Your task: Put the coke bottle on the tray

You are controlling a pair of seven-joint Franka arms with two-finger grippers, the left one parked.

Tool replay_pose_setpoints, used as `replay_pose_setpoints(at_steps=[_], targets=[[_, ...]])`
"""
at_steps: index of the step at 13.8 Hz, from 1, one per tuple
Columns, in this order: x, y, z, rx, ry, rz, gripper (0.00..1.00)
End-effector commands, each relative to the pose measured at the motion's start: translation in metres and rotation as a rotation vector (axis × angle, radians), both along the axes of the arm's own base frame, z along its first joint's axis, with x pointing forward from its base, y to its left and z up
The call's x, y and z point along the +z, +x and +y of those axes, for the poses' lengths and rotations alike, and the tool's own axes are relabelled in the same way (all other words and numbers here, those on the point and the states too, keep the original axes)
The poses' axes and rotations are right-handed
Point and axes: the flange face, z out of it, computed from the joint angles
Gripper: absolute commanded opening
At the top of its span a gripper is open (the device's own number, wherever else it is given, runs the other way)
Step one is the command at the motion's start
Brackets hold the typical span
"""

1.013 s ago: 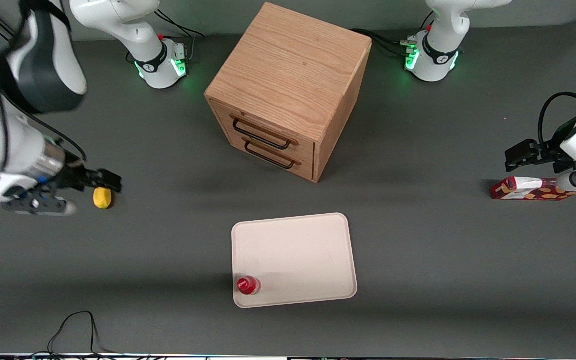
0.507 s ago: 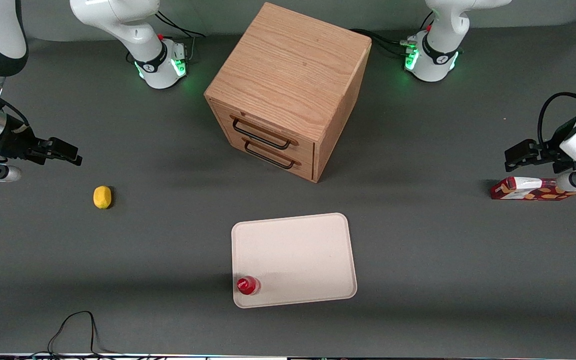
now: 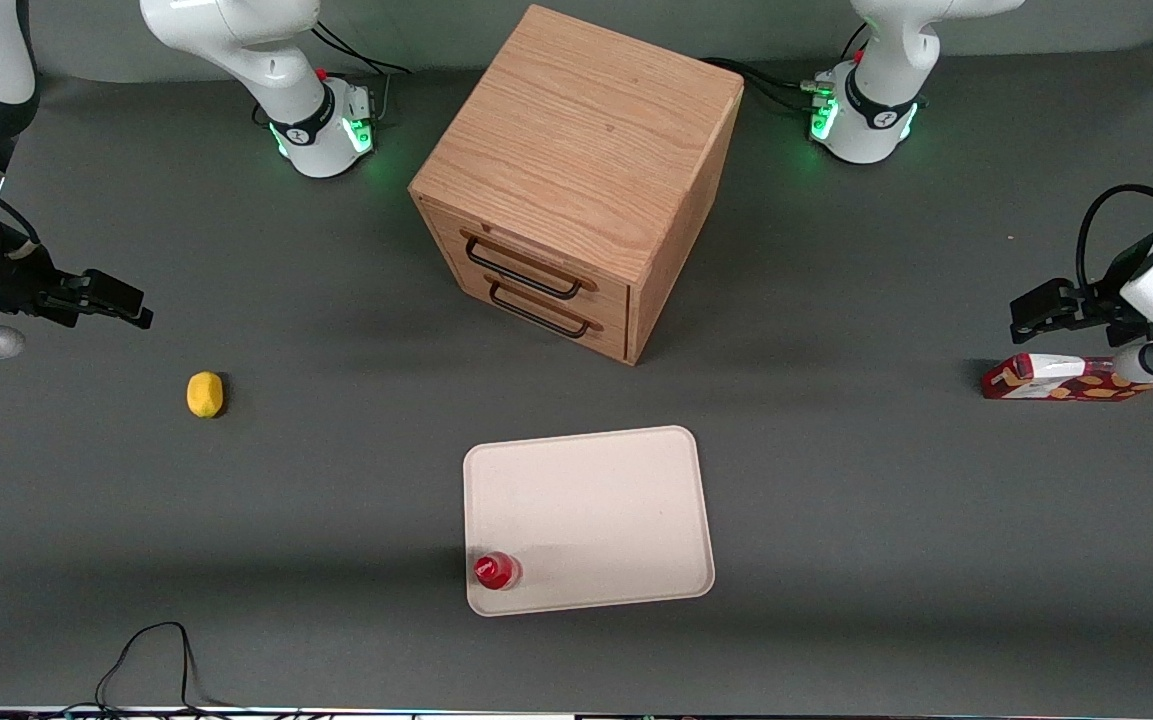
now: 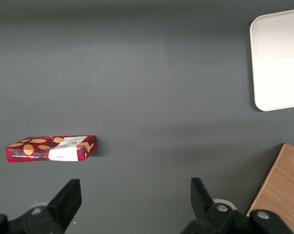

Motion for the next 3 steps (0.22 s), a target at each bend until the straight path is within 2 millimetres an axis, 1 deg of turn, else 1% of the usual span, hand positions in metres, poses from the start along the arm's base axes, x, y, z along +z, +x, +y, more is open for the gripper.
replay_pose_setpoints(at_steps=[1, 3], targets=[[0.0073, 0.0036, -0.0001, 0.014, 0.014, -0.001, 1.00], [0.0080, 0.0037, 0.0008, 0.014, 0.013, -0.002, 1.00]])
